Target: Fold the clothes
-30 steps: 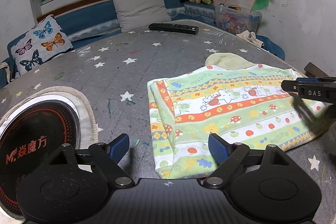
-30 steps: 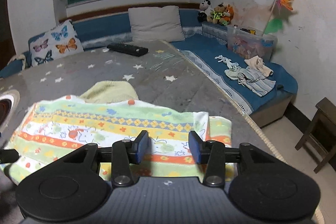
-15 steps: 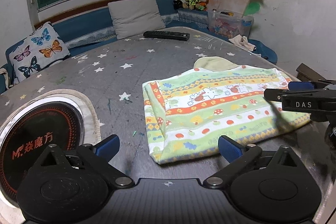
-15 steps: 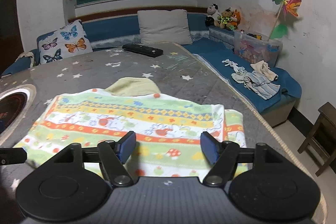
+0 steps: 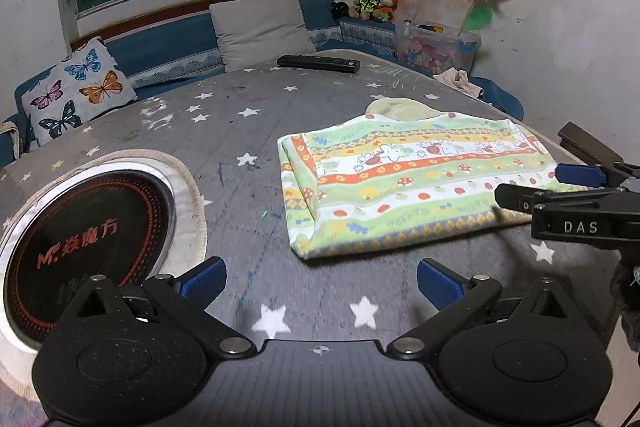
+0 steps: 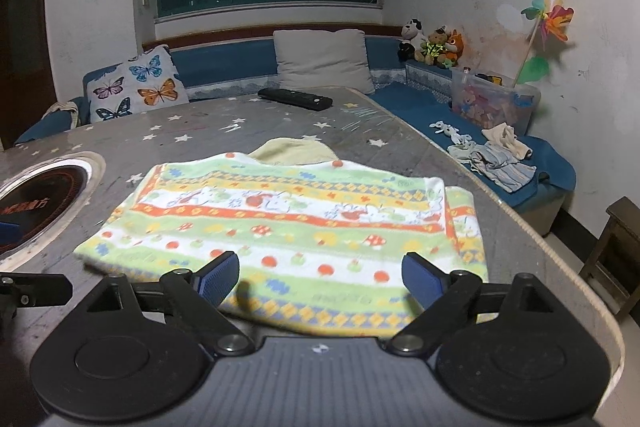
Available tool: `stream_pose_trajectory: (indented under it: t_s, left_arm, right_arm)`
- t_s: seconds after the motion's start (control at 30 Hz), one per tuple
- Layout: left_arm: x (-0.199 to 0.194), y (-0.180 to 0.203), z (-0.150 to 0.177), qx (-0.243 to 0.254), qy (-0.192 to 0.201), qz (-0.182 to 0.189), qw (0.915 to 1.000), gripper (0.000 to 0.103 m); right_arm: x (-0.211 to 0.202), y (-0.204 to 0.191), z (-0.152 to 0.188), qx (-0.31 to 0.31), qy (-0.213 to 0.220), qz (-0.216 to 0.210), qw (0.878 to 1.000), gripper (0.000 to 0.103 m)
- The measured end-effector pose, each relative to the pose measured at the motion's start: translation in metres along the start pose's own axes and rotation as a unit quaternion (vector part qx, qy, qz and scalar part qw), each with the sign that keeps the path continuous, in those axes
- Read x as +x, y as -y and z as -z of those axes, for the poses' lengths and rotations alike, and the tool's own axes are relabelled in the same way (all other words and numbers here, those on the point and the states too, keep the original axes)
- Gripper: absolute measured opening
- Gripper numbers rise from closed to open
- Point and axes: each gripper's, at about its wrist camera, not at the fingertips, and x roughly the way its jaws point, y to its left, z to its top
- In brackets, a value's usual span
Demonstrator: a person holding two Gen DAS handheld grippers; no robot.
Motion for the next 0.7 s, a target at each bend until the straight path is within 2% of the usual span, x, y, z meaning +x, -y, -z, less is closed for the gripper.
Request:
stream_pose_trajectory:
  t_s: [0.03, 0.2, 0.5, 0.7]
  left_arm:
    - [-0.002, 0.0, 0.002, -0.002, 0.001, 0.0, 1.0, 0.103]
    - [-0.009, -0.001, 0.009, -0.005, -0.001, -0.008, 1.0, 0.103]
    - [-0.028, -0.002, 0.023, -0.006, 0.008, -0.003, 0.9999, 0.103]
    - [-0.035, -0.001, 0.034, 0.001, 0.008, -0.018, 0.9998, 0.103]
  right_arm:
    - [-0.003, -0.002, 0.002, 0.0, 0.001, 0.001, 1.0, 0.1]
    - [-0.015, -0.012, 0.008, -0.011, 0.016, 0.009, 1.0, 0.103]
    - [-0.032, -0.022, 0.023, -0.002, 0.017, 0.007, 1.0, 0.103]
    - [-0.041, -0.028, 0.032, 0.009, 0.015, 0.002, 1.0, 0.103]
